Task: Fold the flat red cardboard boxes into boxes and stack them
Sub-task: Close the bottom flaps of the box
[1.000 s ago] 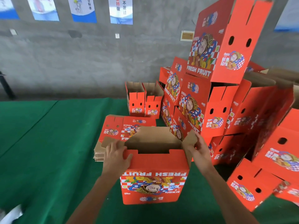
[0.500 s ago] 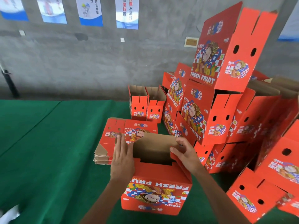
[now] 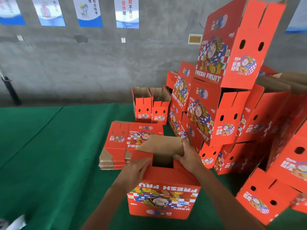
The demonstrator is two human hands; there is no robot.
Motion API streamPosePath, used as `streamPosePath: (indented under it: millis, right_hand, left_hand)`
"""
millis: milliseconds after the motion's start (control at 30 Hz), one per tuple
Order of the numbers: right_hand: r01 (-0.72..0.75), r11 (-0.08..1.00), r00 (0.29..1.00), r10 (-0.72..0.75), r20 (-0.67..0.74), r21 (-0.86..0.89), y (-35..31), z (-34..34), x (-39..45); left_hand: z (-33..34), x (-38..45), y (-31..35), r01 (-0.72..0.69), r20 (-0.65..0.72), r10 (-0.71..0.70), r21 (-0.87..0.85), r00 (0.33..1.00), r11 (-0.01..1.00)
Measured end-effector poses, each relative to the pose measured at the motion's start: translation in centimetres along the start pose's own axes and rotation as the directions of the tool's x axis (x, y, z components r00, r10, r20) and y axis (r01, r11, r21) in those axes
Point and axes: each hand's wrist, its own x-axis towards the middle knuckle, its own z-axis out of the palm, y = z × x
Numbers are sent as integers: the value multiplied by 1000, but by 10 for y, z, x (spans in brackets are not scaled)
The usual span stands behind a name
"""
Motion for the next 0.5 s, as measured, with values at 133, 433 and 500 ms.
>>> streamPosePath:
  millis: [133,433,500]
  right_hand:
    - [95,981,987,-114,110,169,7,-6,-13]
    - [168,984,967,-175,186,50,19,-10,-29]
    - [174,985,962,-167,215,-10,20,-9,-29]
  left_hand:
    - [3,9,-7,43,-10,-42,46,999,998]
    - [9,14,-9,314,-71,-336,-221,939,923]
    - [8,15,-10,346,-64,-363,-191,930,919]
